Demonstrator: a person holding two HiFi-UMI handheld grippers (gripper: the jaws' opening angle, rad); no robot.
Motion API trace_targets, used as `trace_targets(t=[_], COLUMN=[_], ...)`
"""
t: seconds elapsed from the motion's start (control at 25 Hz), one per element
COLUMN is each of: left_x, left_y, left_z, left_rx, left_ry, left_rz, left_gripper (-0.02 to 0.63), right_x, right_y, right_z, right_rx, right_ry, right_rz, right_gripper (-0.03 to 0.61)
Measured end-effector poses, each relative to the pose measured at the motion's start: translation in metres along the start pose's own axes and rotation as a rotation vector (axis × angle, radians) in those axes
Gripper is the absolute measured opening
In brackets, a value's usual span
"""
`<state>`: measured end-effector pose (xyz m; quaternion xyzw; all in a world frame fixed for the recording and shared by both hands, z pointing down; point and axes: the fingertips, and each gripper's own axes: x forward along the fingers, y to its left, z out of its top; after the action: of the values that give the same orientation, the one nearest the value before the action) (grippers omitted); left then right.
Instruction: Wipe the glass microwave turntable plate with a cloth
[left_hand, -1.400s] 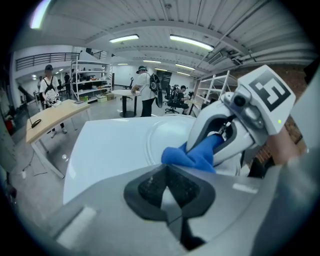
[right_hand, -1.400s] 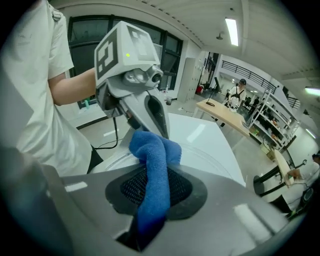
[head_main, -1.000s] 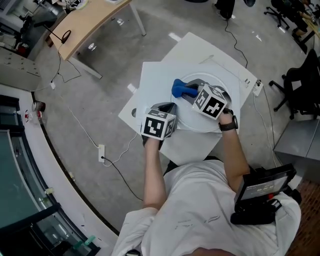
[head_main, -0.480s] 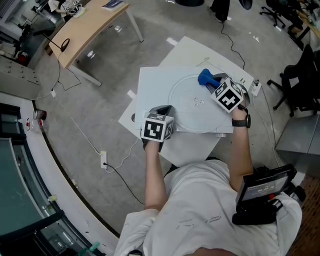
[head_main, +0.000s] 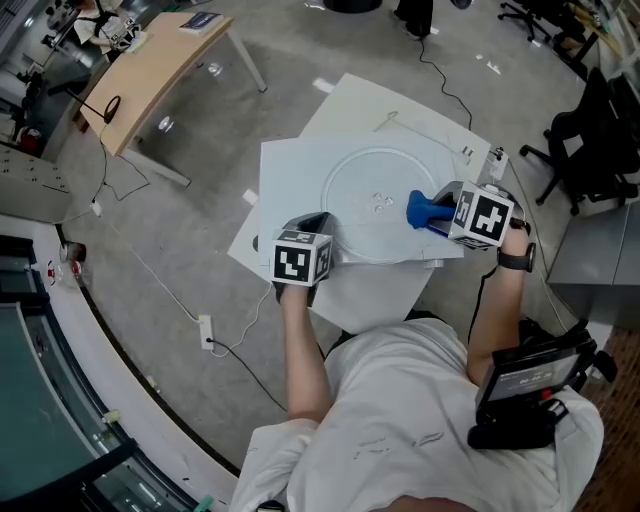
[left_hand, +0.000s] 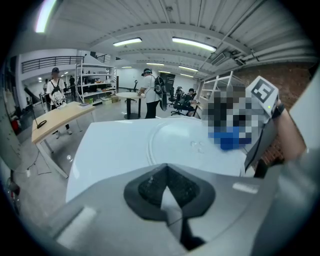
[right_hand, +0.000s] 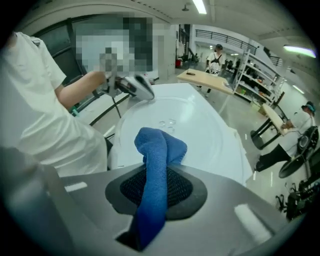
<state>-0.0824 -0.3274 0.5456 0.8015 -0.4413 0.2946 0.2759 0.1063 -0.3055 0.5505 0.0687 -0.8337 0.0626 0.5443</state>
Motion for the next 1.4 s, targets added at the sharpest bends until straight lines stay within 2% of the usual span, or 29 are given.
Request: trace_targets(t=[0.16, 0.4, 0.56, 0.64, 0.72, 0.96, 1.12, 1.28, 1.4], left_x=[0.000, 0.000, 0.001, 0.002, 0.002, 0.000, -0.003, -0.004, -0.003], left_y=[0.000, 0.000, 0.002, 0.003, 0.002, 0.003, 0.002, 0.003, 0.003], left_z=[0.001, 0.003, 0.002, 0.002, 0.001, 0.001, 0.001, 0.001, 0.001], left_rx=[0.002, 0.005, -0.001, -0.004, -0.006, -0.020, -0.022, -0.029, -0.028], left_ry=[-0.001, -0.004, -0.007, -0.008, -0.008, -0.008, -0.012, -0.022, -0.021], left_rz=[0.006, 0.012, 0.011, 0.009, 0.007, -0.012, -0.011, -0.010, -0.011], left_gripper=[0.002, 0.002, 0.002, 0.002, 0.002, 0.002, 0.002, 0.002, 0.002], right_x=[0.009, 0.032, 0.040, 0.046, 0.052, 0.066, 0.063, 0.053, 0.042], right_y=[0.038, 0.066, 0.076, 0.072, 0.064, 0.019, -0.021, -0.066, -0.086], right_z=[0.020, 0.064, 0.101, 0.115, 0.124, 0.147, 0.159, 0.152, 0.130], right_rx=[-0.095, -0.249, -0.323, -0.318, -0.268, -0.075, 0.053, 0.077, 0.093], right_ry=[-0.013, -0.067, -0.137, -0.166, -0.188, -0.259, -0.343, -0.359, -0.315], right_rz=[0.140, 0.240, 0.251, 0.236, 0.217, 0.090, -0.068, -0.279, -0.376], right_gripper=[0.074, 0.071, 0.069, 0.069, 0.069, 0.067, 0.067, 0.067, 0.067])
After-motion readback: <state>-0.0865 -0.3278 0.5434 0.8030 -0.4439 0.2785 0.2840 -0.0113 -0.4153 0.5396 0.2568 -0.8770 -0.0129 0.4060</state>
